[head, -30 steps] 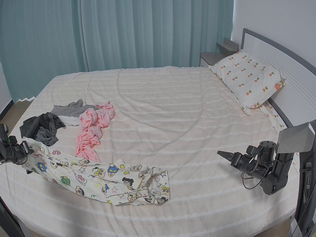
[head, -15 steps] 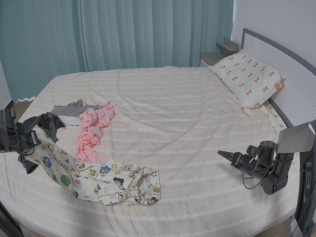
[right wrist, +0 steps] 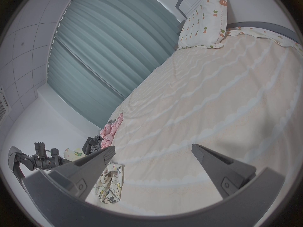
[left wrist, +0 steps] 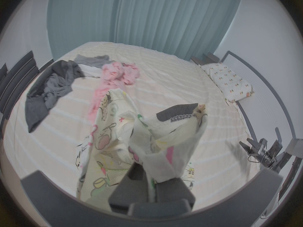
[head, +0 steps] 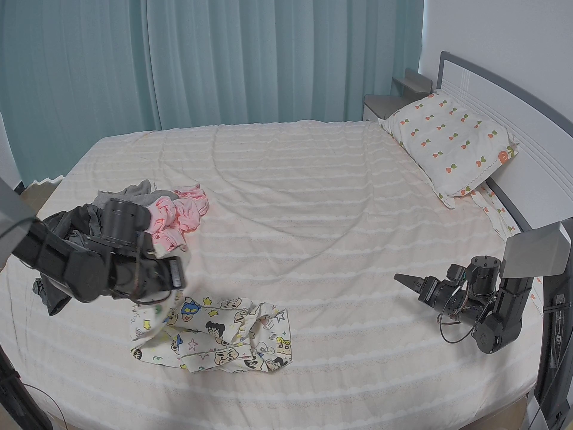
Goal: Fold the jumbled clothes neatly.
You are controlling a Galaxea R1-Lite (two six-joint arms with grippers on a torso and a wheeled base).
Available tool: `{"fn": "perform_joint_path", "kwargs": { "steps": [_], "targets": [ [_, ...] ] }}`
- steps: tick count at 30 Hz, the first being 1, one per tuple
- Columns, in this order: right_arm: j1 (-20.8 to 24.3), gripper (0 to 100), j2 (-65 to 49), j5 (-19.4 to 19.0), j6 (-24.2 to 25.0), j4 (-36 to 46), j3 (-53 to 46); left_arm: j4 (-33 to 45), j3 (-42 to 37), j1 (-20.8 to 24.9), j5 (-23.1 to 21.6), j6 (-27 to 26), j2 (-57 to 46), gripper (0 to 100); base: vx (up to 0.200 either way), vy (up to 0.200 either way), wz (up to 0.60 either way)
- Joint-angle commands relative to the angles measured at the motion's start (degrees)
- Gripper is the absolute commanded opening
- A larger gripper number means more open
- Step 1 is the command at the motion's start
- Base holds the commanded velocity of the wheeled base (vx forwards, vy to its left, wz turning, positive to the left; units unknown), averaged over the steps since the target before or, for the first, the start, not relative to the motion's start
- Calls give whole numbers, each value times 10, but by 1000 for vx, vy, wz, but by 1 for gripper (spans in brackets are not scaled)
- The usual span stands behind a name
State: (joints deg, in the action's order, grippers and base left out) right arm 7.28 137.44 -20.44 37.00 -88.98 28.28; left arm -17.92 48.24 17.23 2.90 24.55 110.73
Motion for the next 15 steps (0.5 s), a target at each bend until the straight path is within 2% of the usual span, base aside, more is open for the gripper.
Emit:
{"fn": "perform_joint_path", "kwargs": {
  "steps": [1,9,12,13,15],
  "targets": [
    [0,100,4,0,0,-7,0,-28,61,113,43,68,129,0,0,0,0],
    [2,100,6,-1,-1,-7,0,-27,116,148,47,123,186,0,0,0,0],
    [3,100,7,-1,-1,-7,0,-26,121,154,47,125,193,0,0,0,0],
    [4,100,7,-1,-1,-7,0,-26,122,154,47,125,195,100,0,0,0],
    [5,100,7,-1,-1,-7,-1,-27,124,154,47,126,197,100,0,0,0]
  ]
}}
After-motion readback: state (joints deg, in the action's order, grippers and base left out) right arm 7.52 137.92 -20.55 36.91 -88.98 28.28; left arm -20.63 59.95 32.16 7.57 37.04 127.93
